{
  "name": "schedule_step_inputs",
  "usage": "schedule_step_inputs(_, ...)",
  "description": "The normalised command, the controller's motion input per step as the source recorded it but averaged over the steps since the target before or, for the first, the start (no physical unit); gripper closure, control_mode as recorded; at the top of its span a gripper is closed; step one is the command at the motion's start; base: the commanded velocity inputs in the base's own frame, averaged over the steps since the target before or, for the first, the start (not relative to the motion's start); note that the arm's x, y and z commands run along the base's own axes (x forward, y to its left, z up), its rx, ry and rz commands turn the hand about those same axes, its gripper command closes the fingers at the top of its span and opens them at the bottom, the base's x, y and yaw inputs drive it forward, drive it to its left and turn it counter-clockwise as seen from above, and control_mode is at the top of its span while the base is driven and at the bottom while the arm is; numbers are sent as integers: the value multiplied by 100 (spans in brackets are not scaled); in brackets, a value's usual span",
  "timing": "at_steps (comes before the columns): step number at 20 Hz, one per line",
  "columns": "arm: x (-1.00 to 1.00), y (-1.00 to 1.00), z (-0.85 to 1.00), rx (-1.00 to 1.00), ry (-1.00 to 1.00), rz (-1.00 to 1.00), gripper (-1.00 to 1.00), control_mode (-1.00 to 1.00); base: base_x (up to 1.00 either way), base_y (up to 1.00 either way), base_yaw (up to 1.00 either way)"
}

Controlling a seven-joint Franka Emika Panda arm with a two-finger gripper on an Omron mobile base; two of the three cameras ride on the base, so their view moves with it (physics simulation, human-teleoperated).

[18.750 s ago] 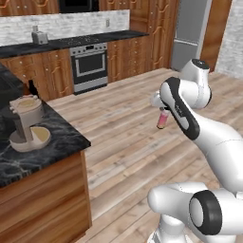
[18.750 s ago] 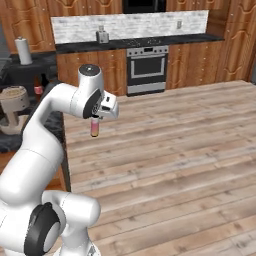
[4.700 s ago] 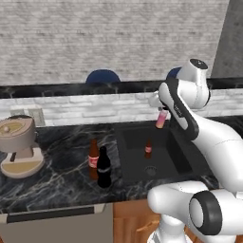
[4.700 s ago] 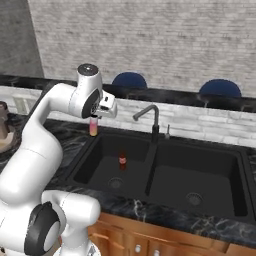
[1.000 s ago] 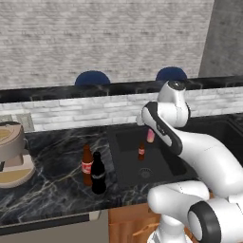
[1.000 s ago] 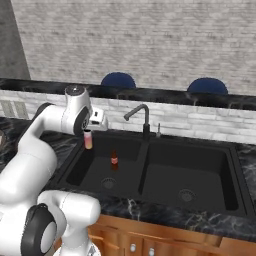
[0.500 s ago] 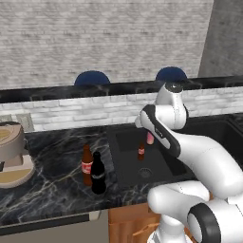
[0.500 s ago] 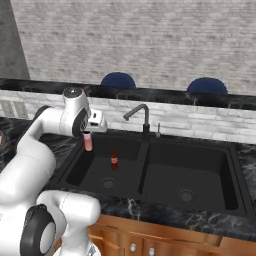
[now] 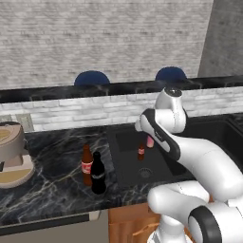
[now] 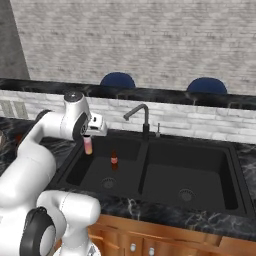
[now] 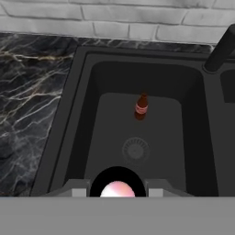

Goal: Place the large bottle from the dining counter next to the other large bottle outside the sink, and place the small bottle from the dining counter next to the other small bottle inside the sink.

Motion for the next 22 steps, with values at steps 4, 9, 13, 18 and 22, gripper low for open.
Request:
schedule_step_inputs(4, -5, 0, -19, 1, 0, 0, 100, -100, 0, 0, 0)
schedule_step_inputs(9, -2, 5, -15, 1, 0, 0, 100, -100, 0, 0, 0)
schedule_step_inputs(13, 0, 7, -10, 0, -4, 0, 100, -100, 0, 0, 0)
schedule_step_inputs(18, 0, 1, -13, 0, -3, 0, 100, -100, 0, 0, 0)
schedule_step_inputs(22, 0, 0, -13, 0, -2, 0, 100, -100, 0, 0, 0)
